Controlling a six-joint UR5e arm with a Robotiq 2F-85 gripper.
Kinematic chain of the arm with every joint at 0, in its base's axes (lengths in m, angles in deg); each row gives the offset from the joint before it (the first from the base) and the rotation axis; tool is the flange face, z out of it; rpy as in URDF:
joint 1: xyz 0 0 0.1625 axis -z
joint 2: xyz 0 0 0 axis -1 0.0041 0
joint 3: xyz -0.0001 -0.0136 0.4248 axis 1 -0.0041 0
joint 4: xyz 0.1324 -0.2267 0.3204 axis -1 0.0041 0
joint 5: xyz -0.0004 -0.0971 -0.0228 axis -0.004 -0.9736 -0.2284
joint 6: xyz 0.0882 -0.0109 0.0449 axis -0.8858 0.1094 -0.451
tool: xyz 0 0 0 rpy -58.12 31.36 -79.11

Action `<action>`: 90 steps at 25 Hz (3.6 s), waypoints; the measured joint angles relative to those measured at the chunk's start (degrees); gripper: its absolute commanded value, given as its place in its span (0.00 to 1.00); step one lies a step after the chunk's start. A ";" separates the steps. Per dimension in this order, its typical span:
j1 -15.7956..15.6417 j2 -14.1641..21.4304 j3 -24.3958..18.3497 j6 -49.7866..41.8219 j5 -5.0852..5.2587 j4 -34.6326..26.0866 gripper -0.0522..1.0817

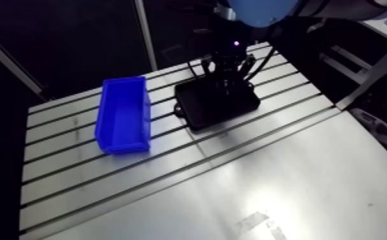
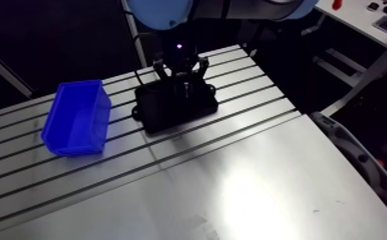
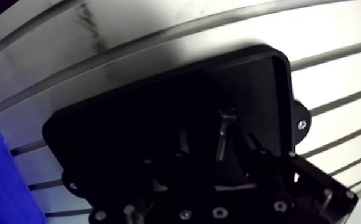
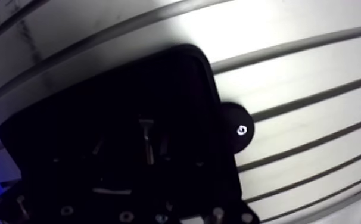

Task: Pick up the M10 bolt from the tray and put it into the blue bin.

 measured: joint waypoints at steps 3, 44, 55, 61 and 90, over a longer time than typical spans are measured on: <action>0.00 0.01 0.05 0.00 -0.07 -0.01 0.57; 0.00 0.02 -0.02 -0.01 -0.53 0.34 0.89; 0.01 1.95 -0.14 0.05 -0.35 -0.55 0.98; -0.07 5.08 0.07 0.69 -0.22 -3.65 0.98; -15.45 18.94 -7.11 37.90 2.50 -19.62 0.96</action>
